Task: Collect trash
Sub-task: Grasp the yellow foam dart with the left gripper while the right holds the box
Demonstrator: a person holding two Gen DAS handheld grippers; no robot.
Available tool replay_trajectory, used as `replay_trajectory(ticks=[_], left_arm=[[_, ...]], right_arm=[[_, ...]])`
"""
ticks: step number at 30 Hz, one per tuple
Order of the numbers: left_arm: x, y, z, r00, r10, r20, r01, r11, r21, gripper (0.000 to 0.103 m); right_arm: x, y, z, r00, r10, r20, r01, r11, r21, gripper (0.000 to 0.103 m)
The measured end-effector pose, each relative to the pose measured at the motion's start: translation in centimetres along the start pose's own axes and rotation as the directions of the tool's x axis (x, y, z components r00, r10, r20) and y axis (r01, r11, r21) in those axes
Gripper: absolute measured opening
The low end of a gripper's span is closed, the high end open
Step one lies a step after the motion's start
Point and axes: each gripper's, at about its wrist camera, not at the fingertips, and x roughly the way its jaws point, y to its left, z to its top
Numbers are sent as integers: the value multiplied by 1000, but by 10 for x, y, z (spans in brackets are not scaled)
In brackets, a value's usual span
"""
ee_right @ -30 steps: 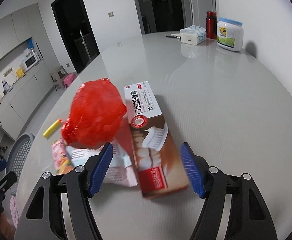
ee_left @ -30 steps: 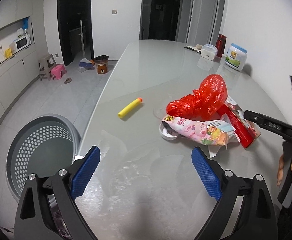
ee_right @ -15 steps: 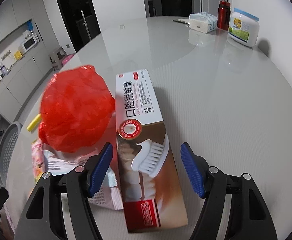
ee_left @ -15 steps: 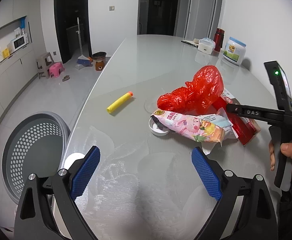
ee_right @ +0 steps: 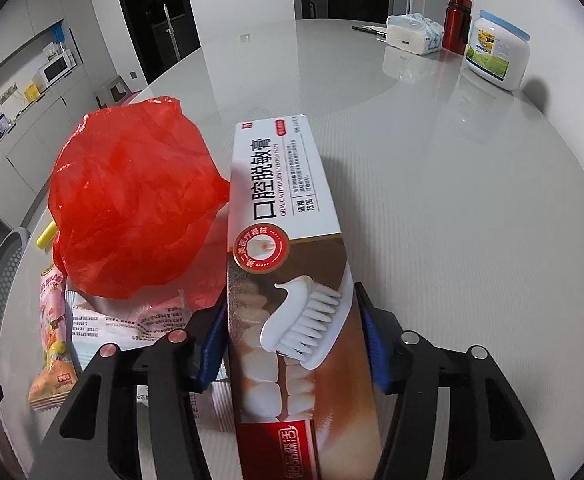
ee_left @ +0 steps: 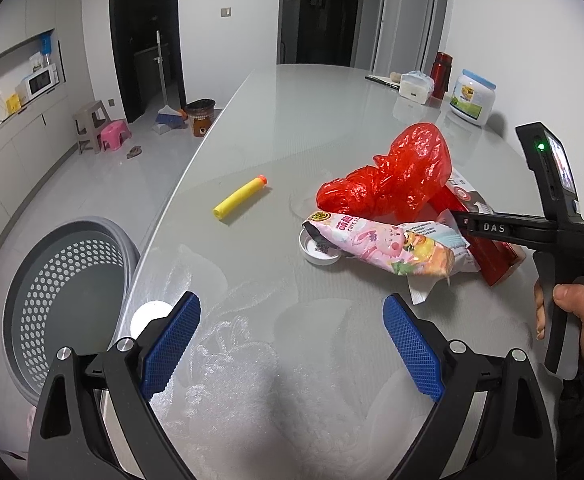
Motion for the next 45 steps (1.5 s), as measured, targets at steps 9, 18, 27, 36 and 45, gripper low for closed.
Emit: replay_trajectory(ticks=[9, 18, 27, 36, 45], left_arm=[[1, 4, -1, 1000, 4, -2, -4, 1000, -12, 92], [11, 16, 4, 999, 43, 2, -43, 999, -22, 94], [33, 45, 40, 991, 121, 51, -119, 992, -33, 96], [83, 59, 69, 985, 167, 33, -168, 986, 15, 96], [110, 58, 78, 985, 171, 7, -171, 984, 42, 95]], right_arm=[[-25, -11, -12, 996, 43, 72, -48, 996, 70, 51], [-70, -19, -39, 973, 78, 217, -115, 980, 163, 51], [-93, -20, -58, 948, 116, 296, -177, 966, 187, 51], [-95, -24, -62, 939, 135, 316, -202, 960, 191, 51], [-96, -26, -62, 935, 149, 321, -217, 958, 188, 51]])
